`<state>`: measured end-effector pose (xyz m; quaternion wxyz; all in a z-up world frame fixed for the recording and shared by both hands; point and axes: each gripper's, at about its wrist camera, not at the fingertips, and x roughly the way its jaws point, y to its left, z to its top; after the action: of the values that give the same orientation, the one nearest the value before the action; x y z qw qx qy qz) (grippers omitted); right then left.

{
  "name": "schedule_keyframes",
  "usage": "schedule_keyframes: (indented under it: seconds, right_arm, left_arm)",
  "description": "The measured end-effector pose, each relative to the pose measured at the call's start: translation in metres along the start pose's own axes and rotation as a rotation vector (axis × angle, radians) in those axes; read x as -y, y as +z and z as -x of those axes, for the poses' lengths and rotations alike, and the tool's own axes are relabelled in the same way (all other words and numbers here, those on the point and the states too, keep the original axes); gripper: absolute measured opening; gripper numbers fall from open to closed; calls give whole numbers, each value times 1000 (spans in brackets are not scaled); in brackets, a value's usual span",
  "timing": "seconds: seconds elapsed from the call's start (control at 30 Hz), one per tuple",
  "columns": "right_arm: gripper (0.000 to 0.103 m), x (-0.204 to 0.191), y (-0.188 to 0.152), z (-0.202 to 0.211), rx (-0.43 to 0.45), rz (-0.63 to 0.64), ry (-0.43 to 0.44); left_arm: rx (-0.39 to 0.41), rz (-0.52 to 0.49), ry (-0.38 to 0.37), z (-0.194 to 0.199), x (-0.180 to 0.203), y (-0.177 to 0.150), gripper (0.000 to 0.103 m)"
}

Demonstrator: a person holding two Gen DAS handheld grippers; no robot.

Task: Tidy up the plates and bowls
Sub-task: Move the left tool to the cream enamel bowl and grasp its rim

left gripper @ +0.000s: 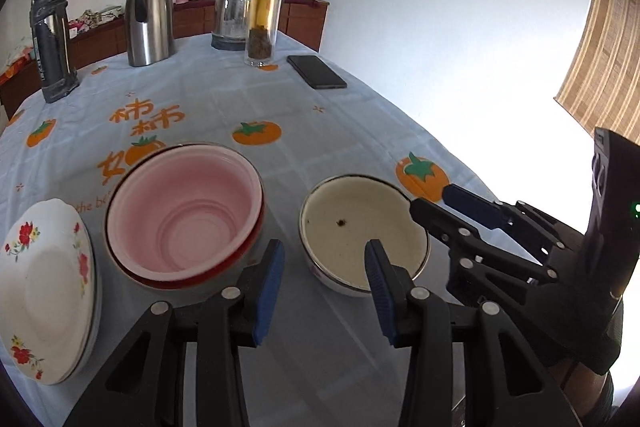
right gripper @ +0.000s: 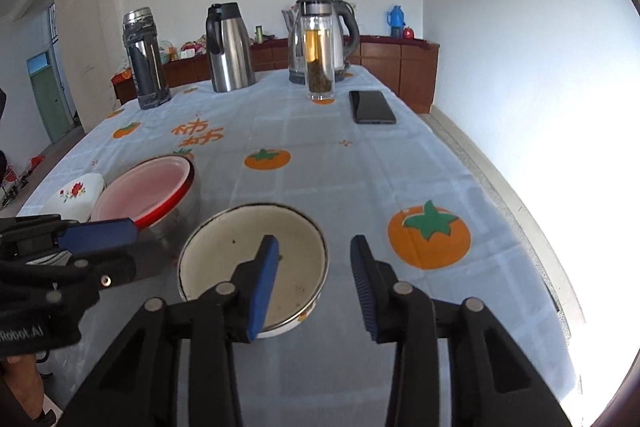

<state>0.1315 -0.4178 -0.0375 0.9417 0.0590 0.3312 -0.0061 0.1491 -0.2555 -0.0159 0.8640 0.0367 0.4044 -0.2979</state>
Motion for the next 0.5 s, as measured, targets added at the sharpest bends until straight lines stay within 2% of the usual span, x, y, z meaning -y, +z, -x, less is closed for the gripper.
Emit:
schedule_keyframes:
  seconds: [0.07,0.43,0.5]
  right_arm:
    - [32,1,-3,-5,-11,0,8]
    - [24,9,-10,-22,-50,-12,15]
    - [19,9,-11,-24,-56,-11,20]
  left_arm:
    - [-11,-1,-5,-3,2,-2,32]
    - [-55,11,-5,-21,4,-7,29]
    - [-63,12,-3,-25,4,-7,29]
